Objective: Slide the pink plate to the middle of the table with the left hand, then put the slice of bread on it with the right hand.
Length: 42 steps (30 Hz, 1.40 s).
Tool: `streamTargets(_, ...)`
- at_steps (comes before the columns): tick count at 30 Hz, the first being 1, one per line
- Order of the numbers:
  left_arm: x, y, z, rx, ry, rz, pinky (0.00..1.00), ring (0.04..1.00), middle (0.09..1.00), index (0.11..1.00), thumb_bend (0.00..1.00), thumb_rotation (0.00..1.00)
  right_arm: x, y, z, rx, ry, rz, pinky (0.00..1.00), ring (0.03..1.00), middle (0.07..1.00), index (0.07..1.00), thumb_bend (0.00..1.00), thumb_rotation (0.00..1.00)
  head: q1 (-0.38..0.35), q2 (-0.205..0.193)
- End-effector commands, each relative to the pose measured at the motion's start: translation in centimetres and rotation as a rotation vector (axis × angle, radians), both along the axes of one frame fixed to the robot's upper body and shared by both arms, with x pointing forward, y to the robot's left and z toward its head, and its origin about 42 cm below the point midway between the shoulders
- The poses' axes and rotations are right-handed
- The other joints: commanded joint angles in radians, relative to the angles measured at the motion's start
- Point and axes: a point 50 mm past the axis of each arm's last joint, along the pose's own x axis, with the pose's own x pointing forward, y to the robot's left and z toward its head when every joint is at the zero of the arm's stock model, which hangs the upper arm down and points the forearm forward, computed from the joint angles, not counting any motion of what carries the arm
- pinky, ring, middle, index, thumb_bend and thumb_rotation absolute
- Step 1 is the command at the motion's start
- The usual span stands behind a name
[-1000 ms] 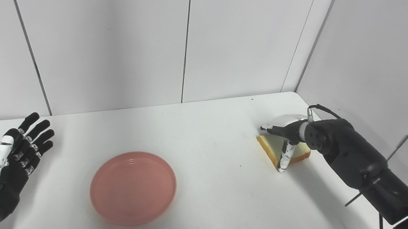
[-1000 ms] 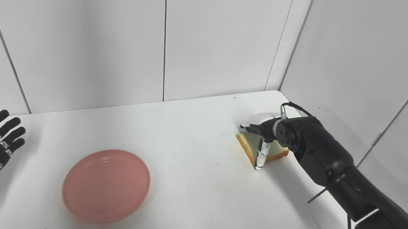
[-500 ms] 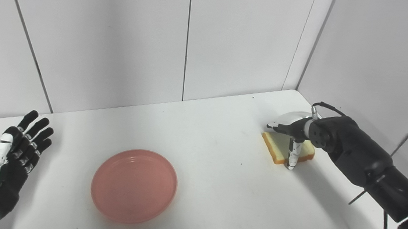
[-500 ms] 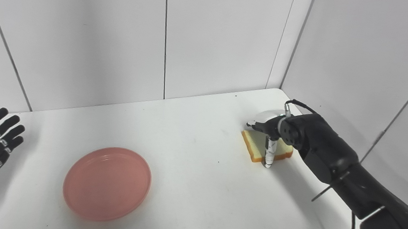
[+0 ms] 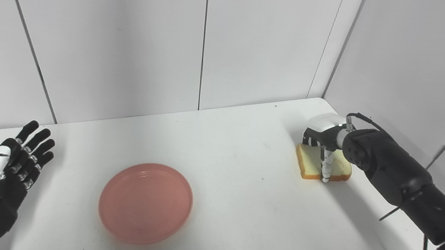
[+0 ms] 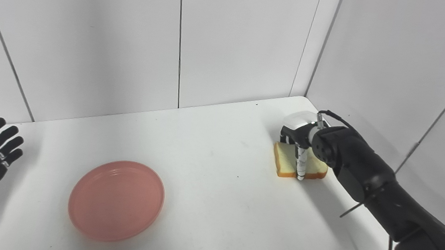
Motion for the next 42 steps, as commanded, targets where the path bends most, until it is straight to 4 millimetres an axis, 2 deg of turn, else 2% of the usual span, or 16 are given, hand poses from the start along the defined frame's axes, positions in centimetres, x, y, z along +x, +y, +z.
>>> streamTargets(1,0.2,0.3,2.0,0.006,-0.074,-0.015,0.98,0.952,0.948,0.939,0.42,1.00,0.0,-1.1,1.6,-0.002,-0.062,-0.003,0.52,0.451,0.524,0.471,0.52,0.00,0.000,0.000)
streamTargets(6,0.3,0.2,1.9,0.004,-0.074,-0.016,0.98,0.950,0.947,0.939,0.42,1.00,-0.2,-1.1,1.4,0.011,-0.085,0.018,0.49,0.423,0.491,0.499,0.52,0.00,0.003,-0.002)
streamTargets(8,0.3,0.2,1.9,0.005,-0.074,-0.017,0.98,0.949,0.947,0.938,0.42,1.00,-0.2,-1.0,1.5,0.026,-0.105,0.013,0.51,0.426,0.506,0.483,0.52,0.00,0.004,-0.005)
streamTargets(14,0.3,-0.1,1.8,-0.001,-0.070,-0.015,0.98,0.946,0.945,0.938,0.42,1.00,-0.3,0.0,2.8,0.085,-0.169,0.033,0.44,0.408,0.485,0.509,0.52,0.00,0.017,-0.017)
streamTargets(17,0.3,-0.5,1.8,0.008,-0.064,-0.010,0.96,0.941,0.940,0.932,0.43,1.00,-0.1,2.0,4.6,0.110,-0.206,0.039,0.49,0.406,0.497,0.503,0.52,0.00,0.028,-0.029)
streamTargets(19,0.3,-0.8,1.7,-0.001,-0.058,-0.013,0.96,0.940,0.940,0.930,0.43,1.00,0.1,3.1,5.6,0.119,-0.235,0.072,0.47,0.400,0.499,0.507,0.52,0.00,0.040,-0.039)
streamTargets(25,0.4,-2.0,1.1,0.002,-0.063,0.006,0.91,0.908,0.915,0.906,0.40,1.00,0.9,7.6,7.4,0.151,-0.280,0.230,0.51,0.425,0.518,0.479,0.52,0.00,0.084,-0.073)
streamTargets(26,0.5,-2.2,0.9,0.004,-0.062,0.007,0.91,0.907,0.914,0.905,0.40,1.00,1.1,8.7,7.7,0.156,-0.287,0.257,0.50,0.425,0.519,0.478,0.52,0.00,0.109,-0.100)
streamTargets(30,0.7,-3.1,0.4,0.026,-0.057,0.011,0.92,0.911,0.924,0.912,0.39,1.00,1.7,12.5,8.6,0.188,-0.302,0.325,0.46,0.410,0.517,0.499,0.52,0.00,0.150,-0.127)
streamTargets(31,0.9,-3.4,0.2,0.025,-0.054,0.008,0.92,0.911,0.925,0.913,0.39,1.00,1.9,13.3,8.7,0.192,-0.301,0.334,0.46,0.410,0.516,0.499,0.52,0.00,0.184,-0.138)
streamTargets(32,1.0,-3.6,0.1,0.024,-0.052,0.006,0.93,0.915,0.928,0.917,0.39,1.00,2.1,13.7,8.8,0.194,-0.299,0.339,0.46,0.411,0.514,0.500,0.52,0.00,0.184,-0.138)
streamTargets(33,1.2,-4.0,0.0,0.016,-0.053,0.008,0.93,0.917,0.930,0.920,0.39,1.00,2.2,14.8,9.0,0.199,-0.306,0.376,0.45,0.412,0.512,0.500,0.52,0.00,0.229,-0.151)
streamTargets(36,1.5,-4.9,-0.4,0.009,-0.057,0.009,0.95,0.926,0.931,0.918,0.37,1.00,2.5,17.2,9.3,0.216,-0.320,0.449,0.39,0.385,0.489,0.534,0.51,0.00,0.268,-0.164)
streamTargets(37,1.7,-5.3,-0.5,0.013,-0.057,0.007,0.95,0.929,0.933,0.920,0.36,1.00,2.7,17.7,9.3,0.224,-0.318,0.463,0.38,0.378,0.483,0.542,0.51,0.00,0.316,-0.189)
streamTargets(41,1.9,-6.9,-0.6,0.031,-0.038,0.025,0.94,0.919,0.928,0.922,0.34,1.00,2.9,21.1,9.5,0.254,-0.320,0.579,0.35,0.368,0.475,0.555,0.51,0.00,0.355,-0.179)
streamTargets(42,2.0,-7.1,-0.6,0.031,-0.042,0.020,0.94,0.918,0.929,0.927,0.35,1.00,2.8,22.0,9.5,0.256,-0.315,0.607,0.31,0.385,0.492,0.522,0.51,0.00,0.362,-0.175)
